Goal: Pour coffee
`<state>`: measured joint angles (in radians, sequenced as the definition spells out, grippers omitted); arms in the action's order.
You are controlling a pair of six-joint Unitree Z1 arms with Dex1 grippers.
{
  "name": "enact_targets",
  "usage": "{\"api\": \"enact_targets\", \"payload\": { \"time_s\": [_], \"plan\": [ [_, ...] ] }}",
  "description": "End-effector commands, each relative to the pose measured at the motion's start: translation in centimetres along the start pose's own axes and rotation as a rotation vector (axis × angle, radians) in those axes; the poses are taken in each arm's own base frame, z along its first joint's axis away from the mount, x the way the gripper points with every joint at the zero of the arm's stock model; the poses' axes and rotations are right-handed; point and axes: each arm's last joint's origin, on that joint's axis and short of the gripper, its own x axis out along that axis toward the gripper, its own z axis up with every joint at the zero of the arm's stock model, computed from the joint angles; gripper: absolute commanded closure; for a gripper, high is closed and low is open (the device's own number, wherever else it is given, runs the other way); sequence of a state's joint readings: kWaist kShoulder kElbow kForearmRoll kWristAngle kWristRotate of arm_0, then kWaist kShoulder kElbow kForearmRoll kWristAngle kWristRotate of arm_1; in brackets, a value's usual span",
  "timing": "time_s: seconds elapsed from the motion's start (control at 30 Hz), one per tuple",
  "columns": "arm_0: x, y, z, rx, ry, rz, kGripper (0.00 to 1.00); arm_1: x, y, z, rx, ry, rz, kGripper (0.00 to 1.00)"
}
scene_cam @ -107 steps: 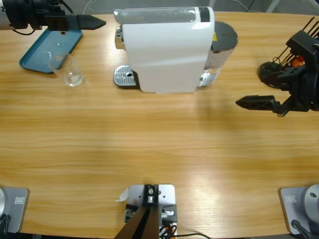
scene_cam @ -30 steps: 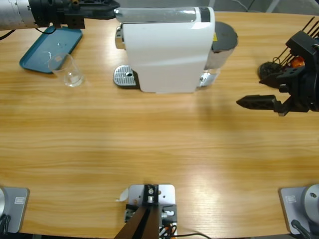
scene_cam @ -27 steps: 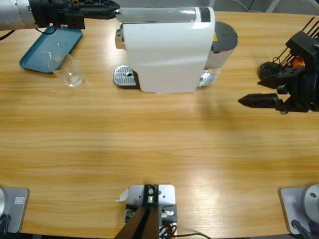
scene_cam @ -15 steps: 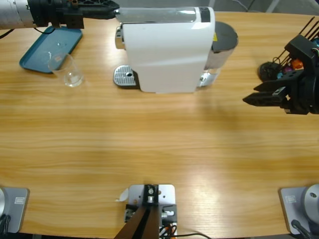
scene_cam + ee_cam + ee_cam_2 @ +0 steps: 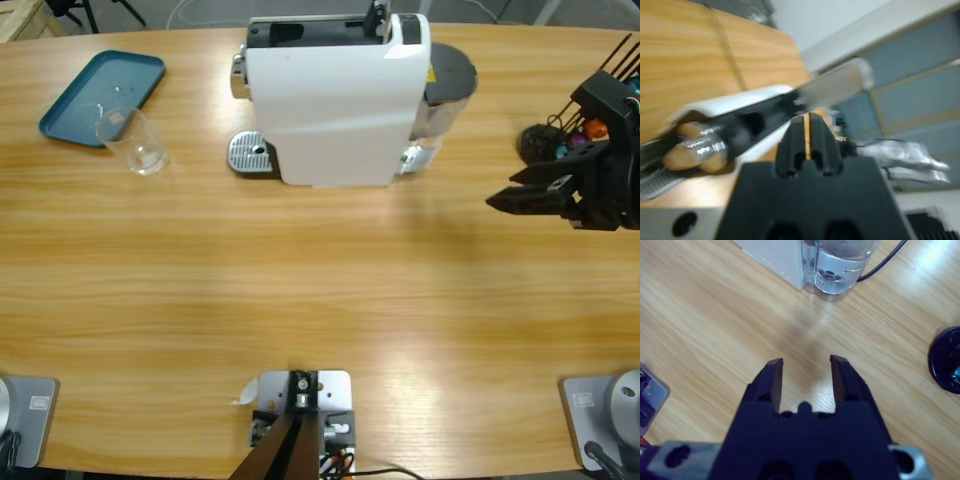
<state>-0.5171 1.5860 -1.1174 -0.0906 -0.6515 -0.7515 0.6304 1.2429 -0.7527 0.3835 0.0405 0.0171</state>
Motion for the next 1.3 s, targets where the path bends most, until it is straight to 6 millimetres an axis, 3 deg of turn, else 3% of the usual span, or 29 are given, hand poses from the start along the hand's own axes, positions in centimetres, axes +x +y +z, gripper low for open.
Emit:
{"api": "enact_targets", "payload": {
  "time_s": [0.03, 0.13, 0.33, 0.43, 0.53, 0.67, 0.93, 1.0, 1.07, 1.3],
  "plan": [
    [-8.3, -4.2, -3.8, 0.375, -0.124, 0.6, 0.29, -0.5, -0.7, -1.2, 0.092, 0.007, -0.181, 0.092],
    [-10.8, -2.2, -6.9, 0.421, -0.137, 0.707, 0.139, -2.1, -1.6, -1.7, 0.163, -0.048, -0.299, 0.087],
    [-13.5, 0.5, -12.0, 0.431, -0.17, 0.678, 0.119, -6.6, -5.5, -4.3, 0.506, -0.207, -0.549, 0.087],
    [-13.6, 1.3, -12.9, 0.444, -0.145, 0.694, 0.066, -6.9, -6.0, -4.6, 0.545, -0.244, -0.549, 0.038],
    [-14.0, 2.1, -13.9, 0.503, -0.107, 0.712, 0.069, -6.4, -6.1, -4.5, 0.535, -0.257, -0.533, 0.155],
    [-14.8, 3.0, -15.5, 0.549, -0.091, 0.718, 0.082, -5.5, -6.7, -3.7, 0.496, -0.264, -0.536, 0.162],
    [-13.7, 3.8, -15.6, 0.536, -0.027, 0.72, 0.078, -4.2, -7.6, -2.6, 0.45, -0.267, -0.574, 0.169],
    [-13.9, 3.7, -15.8, 0.539, -0.027, 0.704, 0.073, -4.2, -7.8, -2.5, 0.453, -0.277, -0.592, 0.285],
    [-13.9, 3.6, -15.9, 0.541, -0.026, 0.693, 0.064, -4.3, -8.0, -2.5, 0.459, -0.282, -0.616, 0.326],
    [-13.7, 3.7, -15.9, 0.539, -0.011, 0.685, 0.064, -4.5, -8.5, -2.4, 0.476, -0.305, -0.655, 0.326]
  ]
}}
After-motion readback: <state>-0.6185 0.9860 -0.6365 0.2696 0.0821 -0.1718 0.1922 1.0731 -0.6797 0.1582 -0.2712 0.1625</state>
